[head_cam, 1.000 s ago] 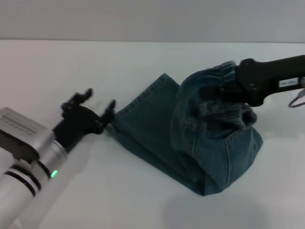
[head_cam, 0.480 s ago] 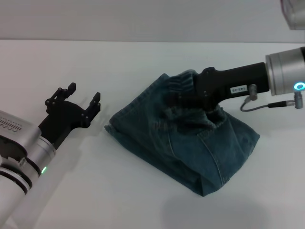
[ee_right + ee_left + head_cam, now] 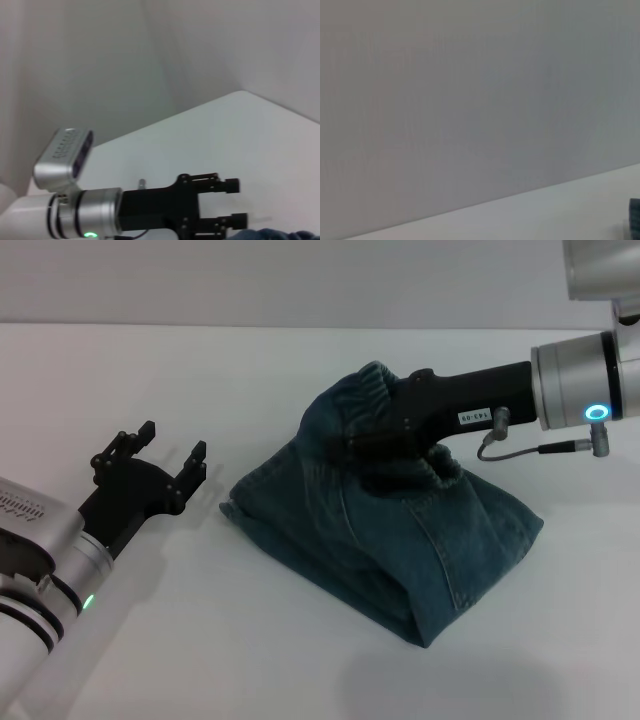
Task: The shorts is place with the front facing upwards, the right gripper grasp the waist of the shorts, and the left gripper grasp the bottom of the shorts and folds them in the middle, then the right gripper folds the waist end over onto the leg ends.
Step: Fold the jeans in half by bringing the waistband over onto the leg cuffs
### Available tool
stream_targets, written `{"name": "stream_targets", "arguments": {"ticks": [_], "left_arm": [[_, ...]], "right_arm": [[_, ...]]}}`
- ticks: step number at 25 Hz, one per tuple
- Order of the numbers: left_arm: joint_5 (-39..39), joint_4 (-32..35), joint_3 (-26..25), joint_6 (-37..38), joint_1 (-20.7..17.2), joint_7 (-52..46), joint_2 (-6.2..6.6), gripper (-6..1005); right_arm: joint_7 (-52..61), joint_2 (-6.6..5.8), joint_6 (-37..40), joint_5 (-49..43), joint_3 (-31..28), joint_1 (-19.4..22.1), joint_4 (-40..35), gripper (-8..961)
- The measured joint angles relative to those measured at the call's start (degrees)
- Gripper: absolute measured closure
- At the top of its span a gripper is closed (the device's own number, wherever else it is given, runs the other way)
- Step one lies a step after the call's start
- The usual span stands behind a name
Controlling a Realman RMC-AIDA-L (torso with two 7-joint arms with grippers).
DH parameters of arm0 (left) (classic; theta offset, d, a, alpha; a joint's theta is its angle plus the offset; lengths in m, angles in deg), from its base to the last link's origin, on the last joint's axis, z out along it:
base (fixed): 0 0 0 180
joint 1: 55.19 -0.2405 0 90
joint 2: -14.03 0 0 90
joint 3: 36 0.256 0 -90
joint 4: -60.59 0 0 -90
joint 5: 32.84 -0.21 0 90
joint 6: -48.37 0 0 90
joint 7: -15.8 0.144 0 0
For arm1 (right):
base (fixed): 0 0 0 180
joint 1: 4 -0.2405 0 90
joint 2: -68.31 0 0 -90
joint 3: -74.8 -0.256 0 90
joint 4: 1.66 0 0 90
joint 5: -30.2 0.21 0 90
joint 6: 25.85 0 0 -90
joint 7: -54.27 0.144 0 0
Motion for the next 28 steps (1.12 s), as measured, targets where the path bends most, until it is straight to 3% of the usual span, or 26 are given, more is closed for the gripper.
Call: {"name": "stream_targets", "arguments": {"ticks": [4,9,16,28], "left_arm": [[0.0,-0.4,0.0,-0.1,0.1,0.0,-0.07,317],[0.0,-0.5,0.0,-0.2,0.3,-0.2,-0.11,317],[0.1,-0.6,-0.3,-0.3,0.4,-0.1,-0.10,317],[0.4,-1.9,-0.8,-0.4,1.5,0.2,-0.11,317]], "right_arm": [[0.1,0.01,-3.2,0.0,1.2,-0.6,-0.3,362],[0.1,0.25,-4.1,0.0,7.9,-1.9,-2.5,310],[3.2,0.36,-7.2,-1.7,16.0,-2.5,-7.9,310],[2.8,0.75,-12.6,-5.4,19.6,-0.5,-16.5,309]]}}
